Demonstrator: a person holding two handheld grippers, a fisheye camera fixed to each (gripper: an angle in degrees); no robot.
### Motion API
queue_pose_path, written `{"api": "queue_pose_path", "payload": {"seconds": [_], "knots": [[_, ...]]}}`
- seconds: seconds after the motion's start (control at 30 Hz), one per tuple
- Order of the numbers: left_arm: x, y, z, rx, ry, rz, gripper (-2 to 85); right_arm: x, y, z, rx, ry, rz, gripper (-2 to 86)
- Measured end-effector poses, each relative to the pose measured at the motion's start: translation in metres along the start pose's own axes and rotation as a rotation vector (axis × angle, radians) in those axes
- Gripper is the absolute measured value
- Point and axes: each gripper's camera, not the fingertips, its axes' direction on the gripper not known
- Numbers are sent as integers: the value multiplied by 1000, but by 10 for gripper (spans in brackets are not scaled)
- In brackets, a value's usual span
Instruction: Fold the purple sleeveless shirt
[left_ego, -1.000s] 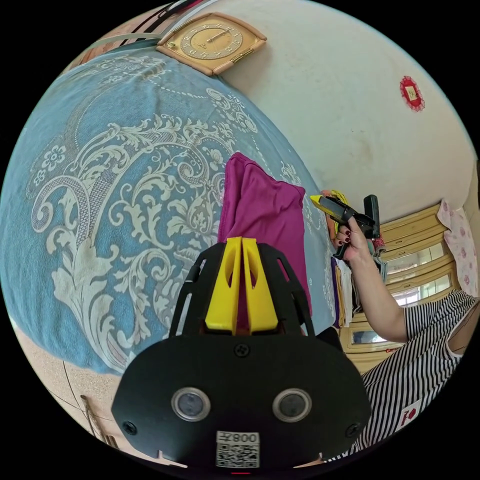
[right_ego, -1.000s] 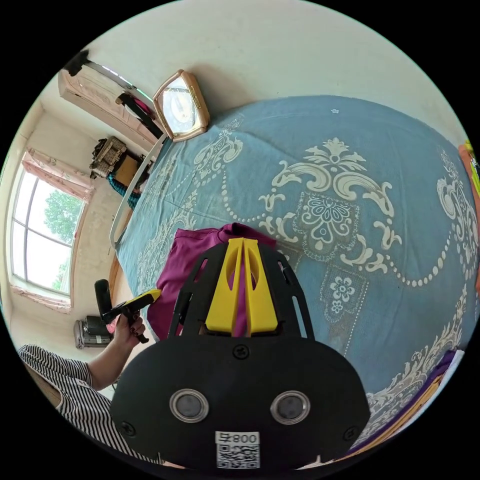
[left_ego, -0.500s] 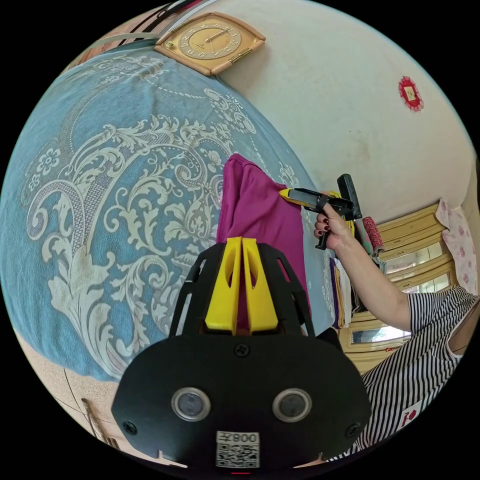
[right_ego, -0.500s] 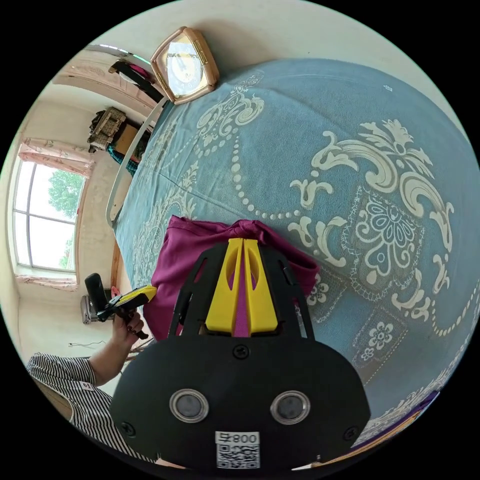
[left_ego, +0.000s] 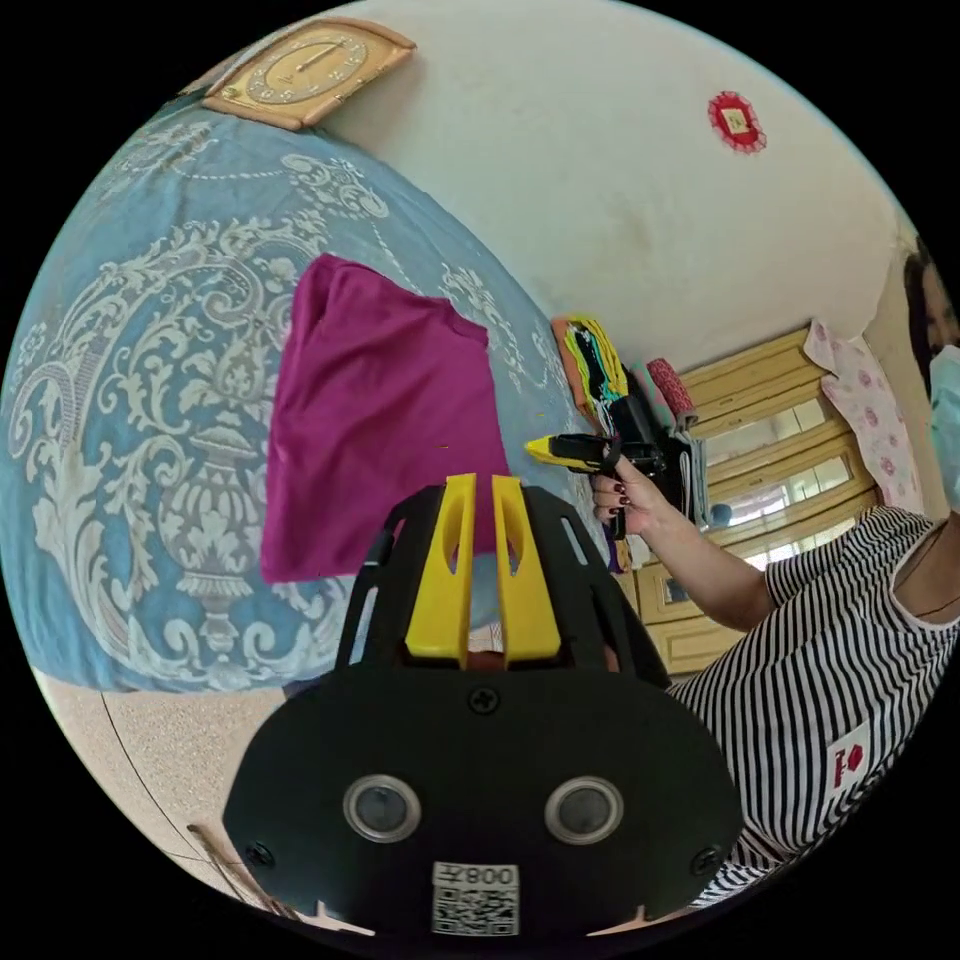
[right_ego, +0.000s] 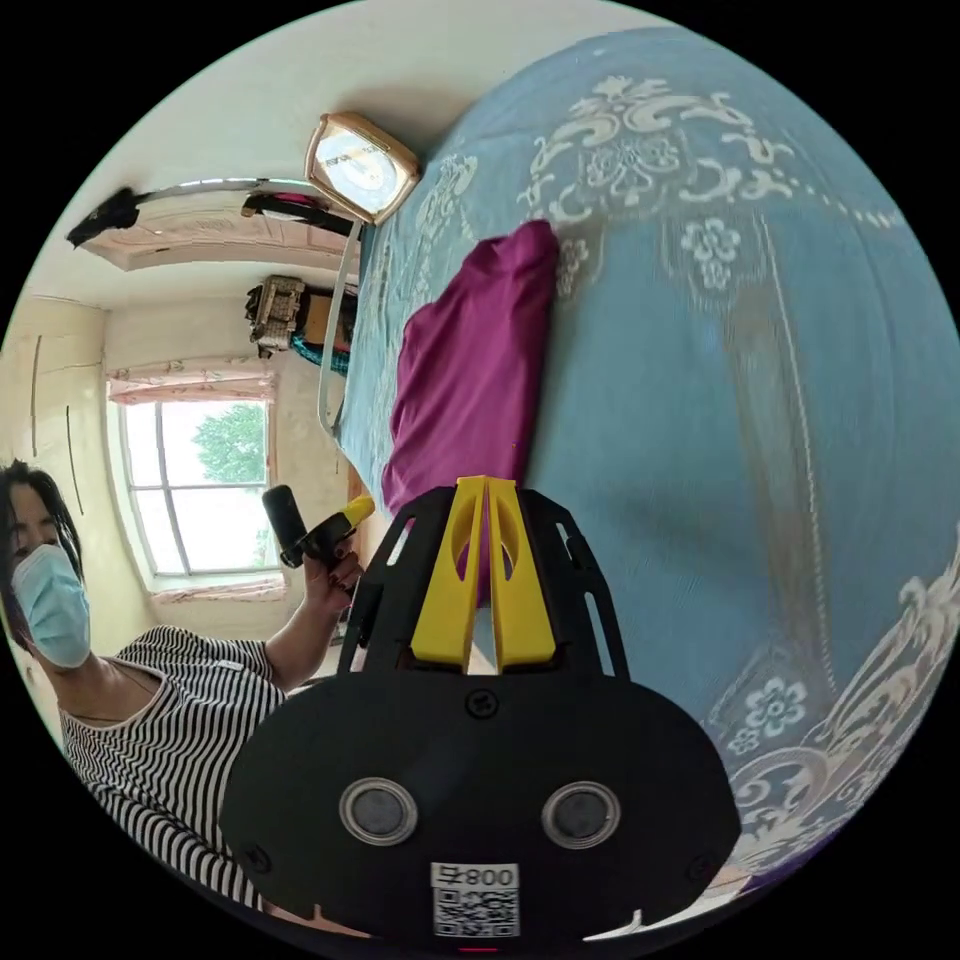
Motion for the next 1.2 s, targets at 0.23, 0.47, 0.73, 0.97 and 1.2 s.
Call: {"api": "queue_pose_path", "payload": {"seconds": [0.23,0.47,0.73,0.97,1.2], "knots": [[30,14,72,-254,23,-11,59,29,93,36,-59,-172,120,16],[-1,32,91,-188,195,-241,66,33,110,49,-57,-246,121,21],[-20,47,88,-143,278,-334,68,25,126,62,-95,-249,102,11],[-38,61,82,-52,420,-421,75,9,149,44,-71,-347,60,8],[-49,67,77,14,503,-467,38,9,163,45,-66,-382,91,15]]}}
